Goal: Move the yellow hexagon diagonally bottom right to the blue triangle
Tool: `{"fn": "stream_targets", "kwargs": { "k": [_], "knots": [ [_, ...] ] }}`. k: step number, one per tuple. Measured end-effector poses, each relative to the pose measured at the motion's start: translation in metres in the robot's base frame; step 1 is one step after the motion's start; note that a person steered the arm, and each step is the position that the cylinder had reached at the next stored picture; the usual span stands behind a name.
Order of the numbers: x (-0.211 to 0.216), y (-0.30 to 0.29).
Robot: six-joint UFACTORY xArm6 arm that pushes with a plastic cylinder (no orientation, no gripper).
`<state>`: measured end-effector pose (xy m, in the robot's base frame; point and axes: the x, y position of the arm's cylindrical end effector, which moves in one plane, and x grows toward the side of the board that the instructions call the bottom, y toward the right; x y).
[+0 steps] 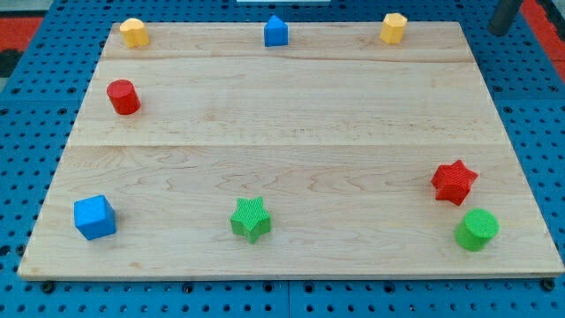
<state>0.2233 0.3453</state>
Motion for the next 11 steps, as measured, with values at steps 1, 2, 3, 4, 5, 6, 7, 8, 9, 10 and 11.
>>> {"fn": "stream_targets", "kwargs": {
  "k": [1,2,3,4,5,6,7,8,9,10,11],
  "knots": [
    [0.061,-0.024],
    [0.027,-0.05],
    [-0.027,-0.068],
    [-0.032,-0.096],
    [-0.032,-0.184],
    [-0.029,-0.268],
    [-0.025,-0.22],
    [-0.007,-0.242],
    [-0.007,-0.189],
    [0.05,-0.141],
    [0.14,-0.082]
  ]
}}
